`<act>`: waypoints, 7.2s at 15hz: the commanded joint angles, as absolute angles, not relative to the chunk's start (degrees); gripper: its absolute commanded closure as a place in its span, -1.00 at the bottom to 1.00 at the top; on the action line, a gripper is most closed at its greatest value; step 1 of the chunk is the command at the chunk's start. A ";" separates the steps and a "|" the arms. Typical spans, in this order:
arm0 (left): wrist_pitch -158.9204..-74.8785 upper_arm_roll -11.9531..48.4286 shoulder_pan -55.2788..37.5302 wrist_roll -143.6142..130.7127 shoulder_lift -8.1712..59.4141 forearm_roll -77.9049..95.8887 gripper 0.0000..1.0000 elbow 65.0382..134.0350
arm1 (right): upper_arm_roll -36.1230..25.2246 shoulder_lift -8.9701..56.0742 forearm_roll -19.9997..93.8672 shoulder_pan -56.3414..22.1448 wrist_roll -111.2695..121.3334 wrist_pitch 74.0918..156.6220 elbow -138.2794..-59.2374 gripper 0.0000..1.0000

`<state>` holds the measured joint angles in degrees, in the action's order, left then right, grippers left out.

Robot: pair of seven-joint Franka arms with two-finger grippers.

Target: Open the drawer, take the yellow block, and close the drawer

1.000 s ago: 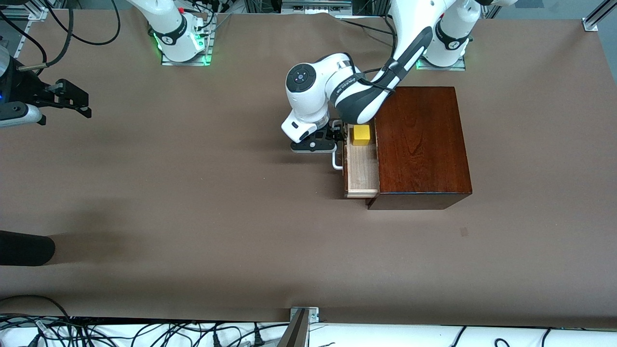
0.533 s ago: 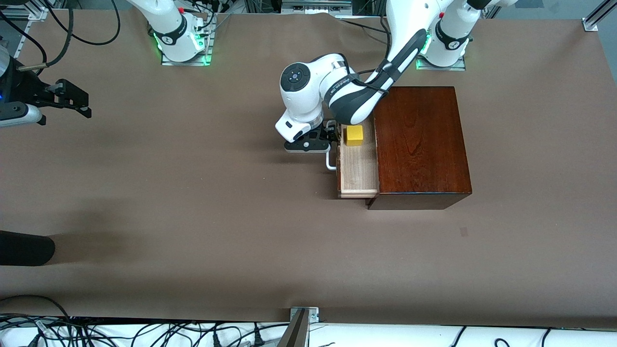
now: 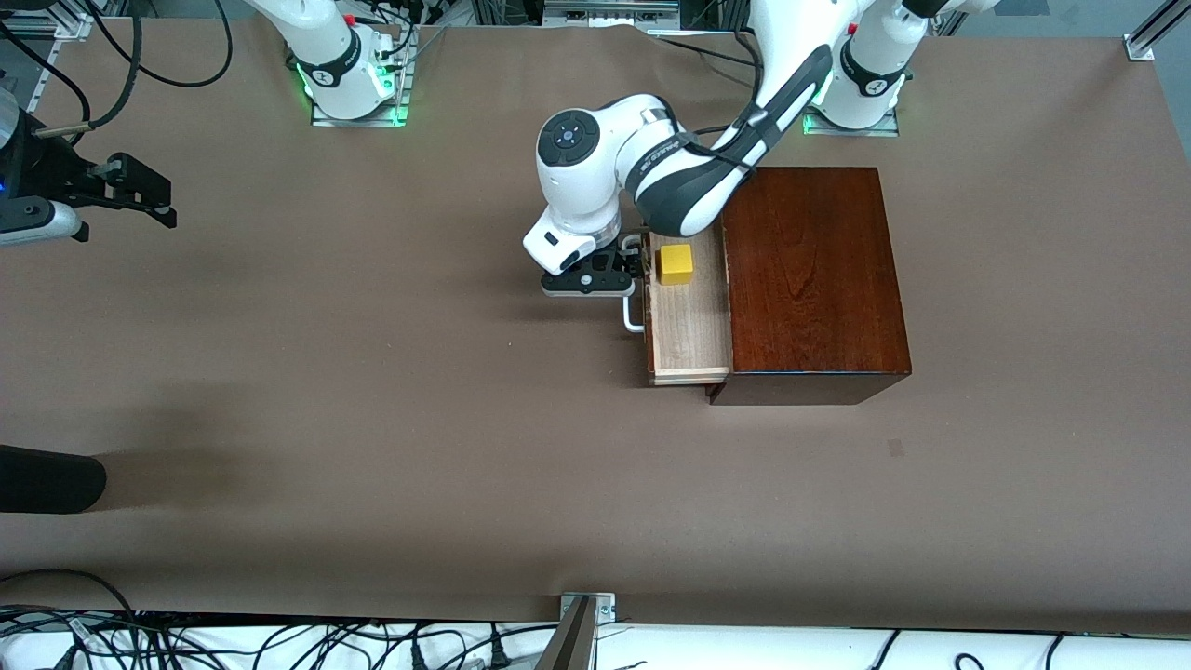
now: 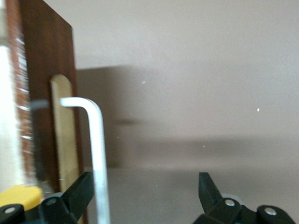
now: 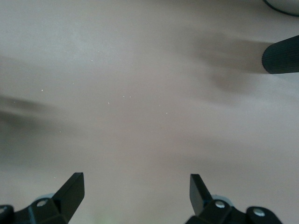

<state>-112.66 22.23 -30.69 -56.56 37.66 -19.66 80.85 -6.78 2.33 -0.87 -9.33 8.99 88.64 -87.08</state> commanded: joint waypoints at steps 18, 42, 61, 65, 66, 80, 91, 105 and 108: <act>-87.52 11.29 3.00 -6.17 10.22 -1.52 -1.00 82.06 | -2.64 5.80 12.75 -13.17 9.58 93.52 -86.57 -1.00; -93.96 1.49 -2.64 -2.64 -2.99 -0.09 -1.00 96.77 | -2.64 35.85 2.29 -51.59 36.04 110.90 -68.20 -1.00; -92.81 1.58 -3.25 -2.55 -2.64 -0.09 -1.00 95.89 | -2.81 45.88 -2.02 -58.36 31.03 119.88 -65.21 -1.00; -91.76 1.58 -3.34 -2.55 -2.64 -0.09 -1.00 95.80 | -2.90 47.28 -2.55 -58.71 30.59 120.41 -65.13 -1.00; -91.50 1.67 -3.34 -2.55 -2.64 -0.09 -1.00 95.80 | -2.90 47.55 -2.55 -58.71 30.59 120.50 -65.13 -1.00; -88.86 2.64 -3.43 -2.55 -2.81 0.00 -1.00 95.71 | -3.52 46.06 -2.99 -58.01 31.38 114.81 -59.96 1.00; -80.70 6.32 -5.09 5.24 -0.53 1.49 -1.00 90.62 | -4.83 29.54 -0.80 -42.04 26.89 96.61 -55.28 1.00; -94.97 7.03 -27.84 31.11 12.55 9.23 -1.00 90.44 | -5.54 16.36 7.56 -14.15 21.03 96.22 -83.11 1.00; -104.47 7.03 -33.03 31.64 17.82 8.88 -1.00 90.44 | -5.45 15.56 5.11 -14.06 13.29 100.62 -91.73 1.00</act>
